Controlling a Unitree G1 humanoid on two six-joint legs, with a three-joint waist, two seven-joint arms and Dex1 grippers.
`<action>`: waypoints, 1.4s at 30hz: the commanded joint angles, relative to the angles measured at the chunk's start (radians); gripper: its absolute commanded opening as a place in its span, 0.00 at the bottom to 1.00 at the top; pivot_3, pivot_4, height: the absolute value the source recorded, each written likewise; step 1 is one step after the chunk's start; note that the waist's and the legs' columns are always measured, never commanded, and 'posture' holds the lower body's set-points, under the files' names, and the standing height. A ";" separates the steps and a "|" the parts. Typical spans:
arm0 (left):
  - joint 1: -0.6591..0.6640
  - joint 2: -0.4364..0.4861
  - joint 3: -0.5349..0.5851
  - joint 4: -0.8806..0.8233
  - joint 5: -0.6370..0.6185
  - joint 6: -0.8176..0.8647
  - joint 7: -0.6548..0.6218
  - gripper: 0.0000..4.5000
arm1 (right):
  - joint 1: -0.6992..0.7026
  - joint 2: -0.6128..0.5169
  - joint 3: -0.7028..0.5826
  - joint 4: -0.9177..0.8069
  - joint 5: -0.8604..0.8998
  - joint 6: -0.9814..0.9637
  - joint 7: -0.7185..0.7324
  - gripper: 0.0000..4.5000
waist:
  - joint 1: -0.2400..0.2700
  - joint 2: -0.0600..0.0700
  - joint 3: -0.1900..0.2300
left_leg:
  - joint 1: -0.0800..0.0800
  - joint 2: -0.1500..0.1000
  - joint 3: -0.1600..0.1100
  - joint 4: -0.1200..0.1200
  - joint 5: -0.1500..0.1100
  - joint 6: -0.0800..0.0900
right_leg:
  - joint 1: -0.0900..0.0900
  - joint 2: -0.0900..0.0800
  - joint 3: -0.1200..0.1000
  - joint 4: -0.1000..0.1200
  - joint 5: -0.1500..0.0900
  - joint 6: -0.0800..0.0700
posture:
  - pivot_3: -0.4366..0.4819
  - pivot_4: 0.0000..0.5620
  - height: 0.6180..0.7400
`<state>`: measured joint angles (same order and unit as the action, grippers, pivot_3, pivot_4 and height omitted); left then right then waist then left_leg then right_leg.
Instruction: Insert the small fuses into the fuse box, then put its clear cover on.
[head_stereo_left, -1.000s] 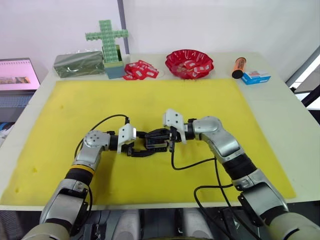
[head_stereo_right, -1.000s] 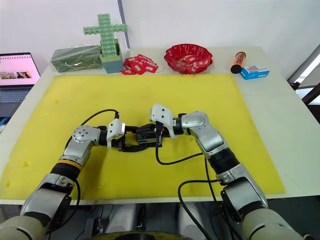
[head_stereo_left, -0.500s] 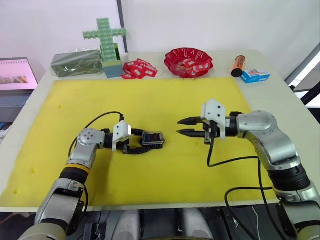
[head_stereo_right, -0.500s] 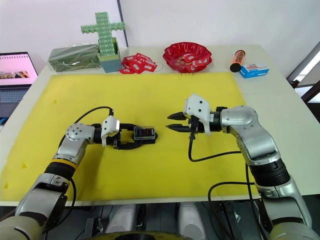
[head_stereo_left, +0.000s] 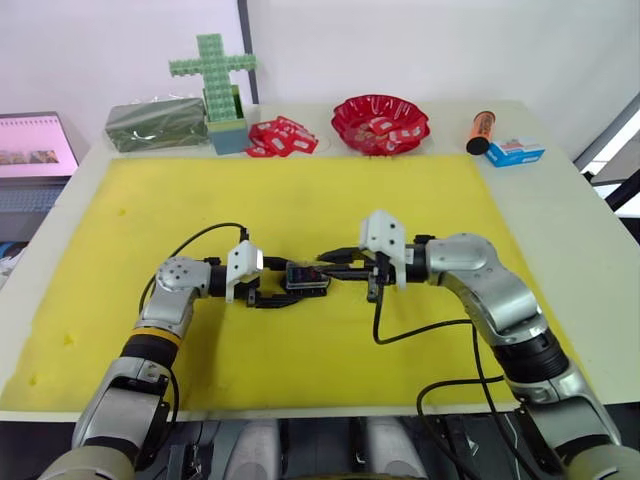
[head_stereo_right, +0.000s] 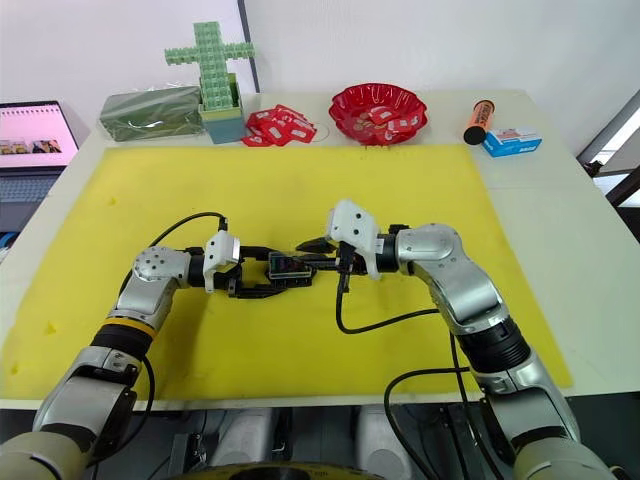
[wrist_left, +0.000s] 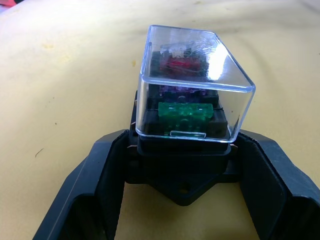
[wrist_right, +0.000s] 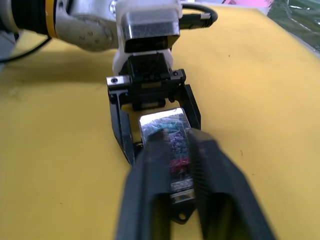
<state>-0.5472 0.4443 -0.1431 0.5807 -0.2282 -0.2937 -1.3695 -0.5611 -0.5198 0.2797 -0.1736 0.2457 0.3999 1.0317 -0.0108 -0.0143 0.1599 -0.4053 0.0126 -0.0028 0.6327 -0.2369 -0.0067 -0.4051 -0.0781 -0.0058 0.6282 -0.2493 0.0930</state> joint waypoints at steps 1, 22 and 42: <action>-0.002 0.001 0.008 -0.025 -0.005 0.000 -0.002 0.62 | -0.044 0.022 0.013 0.034 -0.028 -0.072 0.004 0.03 | 0.000 0.000 0.000 | 0.000 0.000 0.000 0.000 0.000 0.000 | 0.000 0.000 0.000 0.000 0.000 0.000 | 0.48 0.27 1.00; 0.011 0.007 0.010 -0.052 -0.006 0.021 0.003 0.62 | -0.012 0.047 0.070 0.158 -0.124 -0.268 0.026 0.99 | 0.000 0.000 0.000 | 0.000 0.000 0.002 0.000 0.000 0.000 | 0.000 0.000 0.000 0.000 0.000 0.000 | 0.48 0.27 1.00; 0.018 0.004 0.007 -0.062 -0.004 0.025 0.004 0.62 | -0.036 0.106 0.061 0.245 -0.114 -0.284 0.066 0.40 | -0.001 0.000 0.000 | 0.000 0.000 0.002 0.000 0.000 0.000 | 0.000 0.001 0.000 0.001 0.000 0.000 | 0.48 0.27 1.00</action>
<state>-0.5286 0.4481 -0.1450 0.5425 -0.2256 -0.2670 -1.3715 -0.5831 -0.4197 0.3589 0.0863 0.1072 0.1222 1.0885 -0.0116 -0.0143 0.1599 -0.4056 0.0125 -0.0009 0.6327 -0.2368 -0.0067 -0.4052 -0.0773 -0.0062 0.6288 -0.2492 0.0933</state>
